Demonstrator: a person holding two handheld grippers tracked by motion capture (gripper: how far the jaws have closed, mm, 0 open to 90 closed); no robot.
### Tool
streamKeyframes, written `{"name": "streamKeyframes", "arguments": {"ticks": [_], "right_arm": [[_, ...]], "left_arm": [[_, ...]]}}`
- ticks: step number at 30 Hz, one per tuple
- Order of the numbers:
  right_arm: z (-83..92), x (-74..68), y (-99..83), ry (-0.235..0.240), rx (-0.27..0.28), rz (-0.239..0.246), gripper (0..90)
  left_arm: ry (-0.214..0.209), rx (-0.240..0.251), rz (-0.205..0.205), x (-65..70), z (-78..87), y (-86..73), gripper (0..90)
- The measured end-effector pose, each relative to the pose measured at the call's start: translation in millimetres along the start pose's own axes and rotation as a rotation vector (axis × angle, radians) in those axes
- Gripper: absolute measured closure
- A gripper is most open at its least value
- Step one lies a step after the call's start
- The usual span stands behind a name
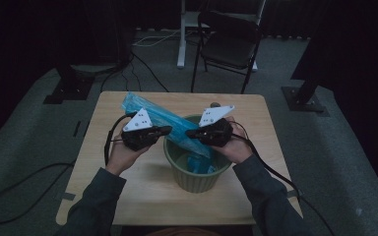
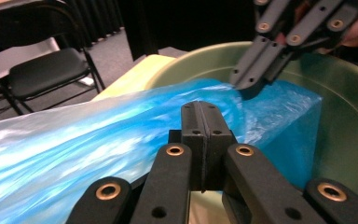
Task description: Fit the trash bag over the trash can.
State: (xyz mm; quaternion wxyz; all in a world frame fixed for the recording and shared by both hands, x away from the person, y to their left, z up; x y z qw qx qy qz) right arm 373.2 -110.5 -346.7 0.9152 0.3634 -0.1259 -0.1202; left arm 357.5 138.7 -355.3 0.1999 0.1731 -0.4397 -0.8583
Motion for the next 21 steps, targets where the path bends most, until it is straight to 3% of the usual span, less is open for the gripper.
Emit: {"name": "streamKeyframes", "arguments": {"ticks": [2,4,8,17,21], "right_arm": [[0.6,0.2,-0.4,-0.002,0.001,0.000,89.3],[1.8,0.4,-0.8,-0.008,0.005,0.002,89.3],[2.5,-0.6,-0.4,-0.011,0.012,0.007,89.3],[5.2,-0.8,-0.3,-0.020,0.023,0.011,89.2],[7.1,-0.8,-0.2,-0.021,0.031,0.012,89.0]], "left_arm": [[0.010,0.010,0.018,-3.3,3.3,-1.2,89.9],[0.018,0.016,0.036,-5.6,4.8,-1.6,82.8],[0.028,-0.002,0.042,-5.9,2.3,-1.0,79.0],[-0.032,-0.027,0.044,-3.8,-5.3,-2.1,68.0],[-0.066,-0.044,0.064,-5.5,-10.5,-2.3,64.7]]}}
Point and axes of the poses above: each handheld gripper's, and its own axes: z roughly backward along the jaws, y roughly out of its top, x roughly to its right, the point moved 1 cm from there along -z, roughly forward along the jaws, and after that the axes turned 9 degrees about -x, right-handed, at the moved point
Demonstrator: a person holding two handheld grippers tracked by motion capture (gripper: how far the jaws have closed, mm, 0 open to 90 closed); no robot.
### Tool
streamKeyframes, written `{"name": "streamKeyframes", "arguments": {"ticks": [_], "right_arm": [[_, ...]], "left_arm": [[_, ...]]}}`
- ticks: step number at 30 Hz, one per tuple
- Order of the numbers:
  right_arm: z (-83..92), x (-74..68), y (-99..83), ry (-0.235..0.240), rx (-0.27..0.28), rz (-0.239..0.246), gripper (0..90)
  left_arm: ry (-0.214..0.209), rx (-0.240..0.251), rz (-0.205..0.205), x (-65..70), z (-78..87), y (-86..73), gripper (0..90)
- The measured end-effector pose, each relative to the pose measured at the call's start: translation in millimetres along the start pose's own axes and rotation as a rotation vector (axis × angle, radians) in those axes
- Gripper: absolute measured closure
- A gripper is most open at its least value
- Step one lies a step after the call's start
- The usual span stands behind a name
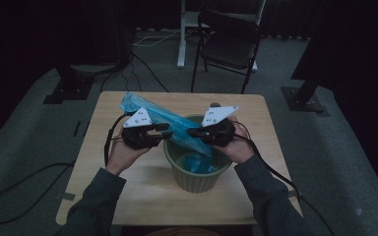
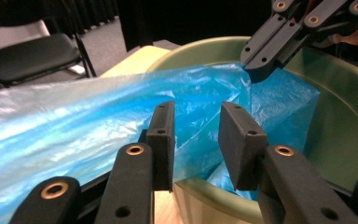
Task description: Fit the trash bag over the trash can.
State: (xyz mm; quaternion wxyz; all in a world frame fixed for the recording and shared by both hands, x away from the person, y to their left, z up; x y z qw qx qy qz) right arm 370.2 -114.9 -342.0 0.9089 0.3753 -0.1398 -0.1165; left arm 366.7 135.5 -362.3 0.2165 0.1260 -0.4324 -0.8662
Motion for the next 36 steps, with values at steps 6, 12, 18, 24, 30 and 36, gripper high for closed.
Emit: {"name": "streamKeyframes", "arguments": {"ticks": [6,12,18,24,30,36], "right_arm": [[-0.3,-1.4,0.2,0.004,0.002,0.013,88.8],[-0.9,-2.3,0.3,0.008,0.001,0.022,88.6],[-2.1,-4.8,-0.3,0.001,-0.016,0.036,88.2],[-0.8,-5.0,-1.3,-0.007,-0.024,0.039,89.2],[-0.1,-5.4,-2.1,-0.014,-0.029,0.037,89.3],[1.5,-4.5,-6.1,-0.019,-0.030,0.032,89.7]], "left_arm": [[-0.055,0.021,0.021,-2.1,-4.5,2.7,64.8],[-0.048,0.019,0.010,-0.8,-7.8,4.6,82.1],[-0.021,0.016,0.008,-0.9,-6.3,5.0,90.0],[0.000,0.029,0.025,-3.7,-1.8,3.2,90.0],[0.022,0.035,0.041,-7.1,2.9,0.9,90.0],[0.023,0.041,0.050,-8.9,5.1,0.5,90.0]]}}
Point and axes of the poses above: each handheld gripper's, and its own axes: z roughly backward along the jaws, y roughly out of its top, x roughly to its right, the point moved 1 cm from there along -z, roughly forward along the jaws, and after that the axes turned 9 degrees about -x, right-handed, at the moved point
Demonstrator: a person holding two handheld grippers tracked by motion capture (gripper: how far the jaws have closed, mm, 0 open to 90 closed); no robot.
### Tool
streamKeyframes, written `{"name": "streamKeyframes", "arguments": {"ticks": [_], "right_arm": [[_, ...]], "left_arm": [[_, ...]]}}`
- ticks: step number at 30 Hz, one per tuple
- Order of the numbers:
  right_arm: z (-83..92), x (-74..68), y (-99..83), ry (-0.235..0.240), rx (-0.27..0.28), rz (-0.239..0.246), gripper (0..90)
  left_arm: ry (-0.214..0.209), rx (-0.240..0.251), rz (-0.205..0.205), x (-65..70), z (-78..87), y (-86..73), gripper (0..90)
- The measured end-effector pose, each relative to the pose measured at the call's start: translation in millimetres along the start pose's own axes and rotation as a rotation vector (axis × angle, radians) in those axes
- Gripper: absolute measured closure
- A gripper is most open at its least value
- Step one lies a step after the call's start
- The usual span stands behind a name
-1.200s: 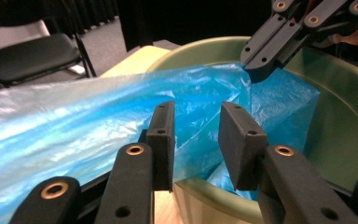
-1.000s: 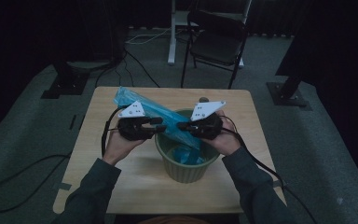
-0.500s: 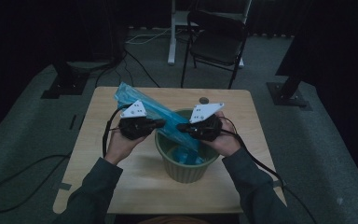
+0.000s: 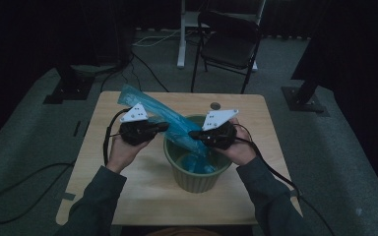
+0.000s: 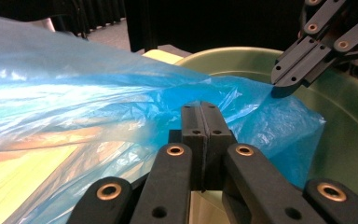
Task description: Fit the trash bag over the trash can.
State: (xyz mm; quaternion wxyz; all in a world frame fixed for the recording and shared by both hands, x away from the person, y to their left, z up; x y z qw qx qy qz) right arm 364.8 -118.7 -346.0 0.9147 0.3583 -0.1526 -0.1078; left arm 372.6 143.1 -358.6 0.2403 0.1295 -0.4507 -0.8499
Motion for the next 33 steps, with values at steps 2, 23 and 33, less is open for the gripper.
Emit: {"name": "streamKeyframes", "arguments": {"ticks": [2,23,33], "right_arm": [[-0.4,0.1,-1.7,-0.001,-0.002,-0.004,89.8],[-2.1,-3.4,0.1,0.001,-0.009,0.018,90.0],[1.3,-1.6,-3.0,-0.010,-0.005,0.012,89.9]], "left_arm": [[-0.003,0.001,0.005,0.3,-0.7,0.6,90.0],[-0.010,0.016,0.024,2.2,3.8,8.4,89.8],[-0.046,0.029,0.020,2.3,4.6,6.4,82.6]]}}
Point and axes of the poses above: each handheld gripper's, and its own axes: z roughly backward along the jaws, y roughly out of its top, x roughly to its right, the point moved 1 cm from there along -z, roughly forward along the jaws, and after that the axes turned 9 degrees about -x, right-handed, at the moved point
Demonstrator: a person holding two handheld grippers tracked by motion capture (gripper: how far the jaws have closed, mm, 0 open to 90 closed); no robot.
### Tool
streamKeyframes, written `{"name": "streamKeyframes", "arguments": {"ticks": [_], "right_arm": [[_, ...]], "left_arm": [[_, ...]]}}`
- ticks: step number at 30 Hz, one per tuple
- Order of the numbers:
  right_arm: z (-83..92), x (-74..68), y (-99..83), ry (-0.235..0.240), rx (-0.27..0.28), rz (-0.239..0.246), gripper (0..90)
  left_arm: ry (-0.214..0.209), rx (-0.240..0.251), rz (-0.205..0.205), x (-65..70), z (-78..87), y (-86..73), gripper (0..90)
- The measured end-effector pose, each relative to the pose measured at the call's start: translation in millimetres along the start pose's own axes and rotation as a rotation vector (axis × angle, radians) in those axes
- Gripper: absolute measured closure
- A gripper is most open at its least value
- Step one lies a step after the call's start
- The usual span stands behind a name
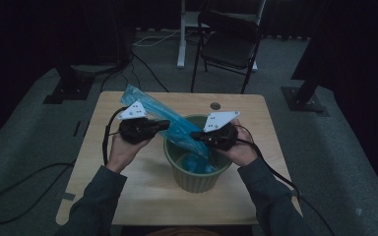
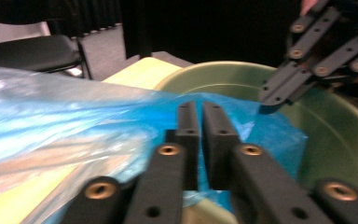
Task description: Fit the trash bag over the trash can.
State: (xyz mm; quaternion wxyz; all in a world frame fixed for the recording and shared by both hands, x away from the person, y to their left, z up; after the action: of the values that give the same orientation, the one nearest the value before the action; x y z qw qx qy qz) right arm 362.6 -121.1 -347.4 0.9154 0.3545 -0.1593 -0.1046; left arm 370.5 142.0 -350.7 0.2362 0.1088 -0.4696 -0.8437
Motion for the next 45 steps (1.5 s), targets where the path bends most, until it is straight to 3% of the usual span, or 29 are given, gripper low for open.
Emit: {"name": "streamKeyframes", "arguments": {"ticks": [5,11,17,35,45], "right_arm": [[0.1,0.1,0.3,-0.001,-0.001,0.001,89.9],[1.4,0.4,0.8,-0.002,0.003,0.002,89.9],[0.6,-0.1,0.8,-0.002,-0.001,0.004,90.0],[9.4,1.4,-5.8,-0.026,-0.009,-0.010,89.9],[17.7,8.4,-22.4,-0.047,-0.015,-0.057,89.9]], "left_arm": [[-0.032,-0.003,-0.016,3.0,-0.4,0.4,75.7],[-0.049,-0.030,0.008,0.0,-8.0,0.4,73.4],[-0.064,-0.039,0.000,1.8,-13.9,2.5,89.8],[0.047,-0.036,0.034,-12.1,0.0,-1.9,90.0],[0.103,-0.058,0.106,-34.3,6.7,-9.2,90.0]]}}
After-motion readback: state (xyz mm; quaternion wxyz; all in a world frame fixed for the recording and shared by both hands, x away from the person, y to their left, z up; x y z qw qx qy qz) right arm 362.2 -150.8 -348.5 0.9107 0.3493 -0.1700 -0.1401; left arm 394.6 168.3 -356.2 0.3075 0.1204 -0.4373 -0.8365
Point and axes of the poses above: each handheld gripper's, and its own axes: z roughly backward along the jaws, y roughly out of its top, x roughly to its right, the point moved 1 cm from there along -z, roughly forward along the jaws, and after that the axes turned 9 degrees about -x, right-handed, at the moved point
